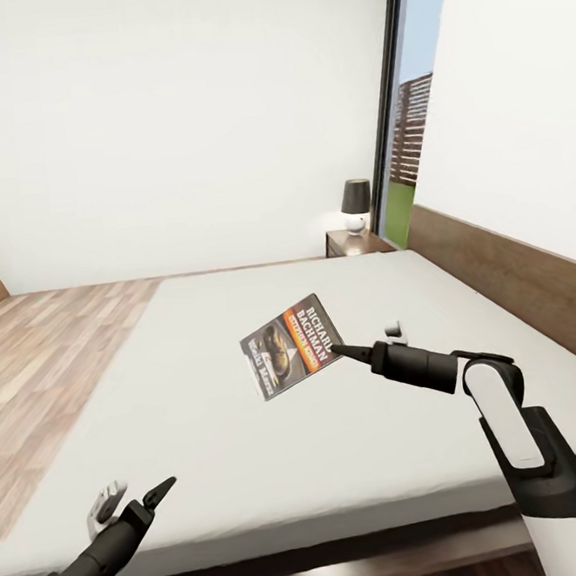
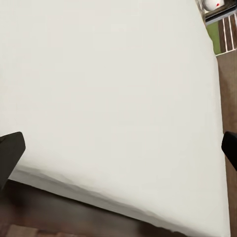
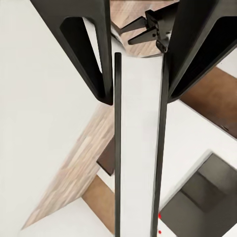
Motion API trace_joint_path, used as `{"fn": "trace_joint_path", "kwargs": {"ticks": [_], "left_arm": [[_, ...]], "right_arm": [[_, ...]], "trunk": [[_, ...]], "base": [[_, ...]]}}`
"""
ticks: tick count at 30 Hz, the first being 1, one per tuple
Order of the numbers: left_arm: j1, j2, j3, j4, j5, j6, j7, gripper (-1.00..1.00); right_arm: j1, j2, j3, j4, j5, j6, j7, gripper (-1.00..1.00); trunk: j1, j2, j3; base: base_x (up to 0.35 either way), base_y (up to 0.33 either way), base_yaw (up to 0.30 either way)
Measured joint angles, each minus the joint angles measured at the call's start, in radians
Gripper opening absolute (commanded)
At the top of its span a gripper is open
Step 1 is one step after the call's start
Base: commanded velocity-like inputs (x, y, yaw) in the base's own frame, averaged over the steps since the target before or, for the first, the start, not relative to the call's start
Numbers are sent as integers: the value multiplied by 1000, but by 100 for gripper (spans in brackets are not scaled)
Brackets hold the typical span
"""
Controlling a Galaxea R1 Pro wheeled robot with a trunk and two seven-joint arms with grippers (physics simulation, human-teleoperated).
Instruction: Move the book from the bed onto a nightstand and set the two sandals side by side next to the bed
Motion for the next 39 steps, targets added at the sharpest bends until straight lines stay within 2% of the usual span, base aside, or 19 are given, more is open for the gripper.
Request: {"fn": "trace_joint_path", "kwargs": {"ticks": [5, 10, 13, 17, 18, 21, 27, 39], "left_arm": [[1, -1, -6, -3, -4, -1, 5, 100], [1, 0, -5, -1, -6, -1, 6, 100], [1, 0, -3, 3, -2, -1, 4, 100], [2, 0, -5, 4, 0, -1, 4, 100], [2, -1, -6, 5, -2, -1, 5, 100], [2, -1, -8, 6, -4, -1, 5, 100], [2, -1, -9, 9, -7, -2, 6, 100], [2, -1, -12, 12, -9, -27, 6, 100]], "right_arm": [[-1, 0, 3, 0, 1, 0, -28, -100], [-1, 2, 10, -7, 0, -1, -133, -100], [-2, 3, 22, -8, -8, 0, -149, -100], [-6, 3, 75, -8, -4, 0, -159, -100], [-8, 3, 99, -8, 0, -1, -162, -100], [-9, 3, 127, -9, 3, -1, -164, -100], [-10, 3, 146, -9, 6, -1, -166, -100], [-9, 3, 146, -10, 8, -1, -166, -100]], "trunk": [[0, 0, 0], [0, 0, 0], [0, 0, 0], [0, 0, 0], [0, 0, 0], [0, 0, 0], [0, 0, -1], [0, 0, -10]], "base": [[-1, 1, 244], [0, 0, 273], [0, 0, 281], [0, 0, 283], [0, 0, 284], [0, 0, 284], [0, 0, 275], [0, 0, 242]]}}
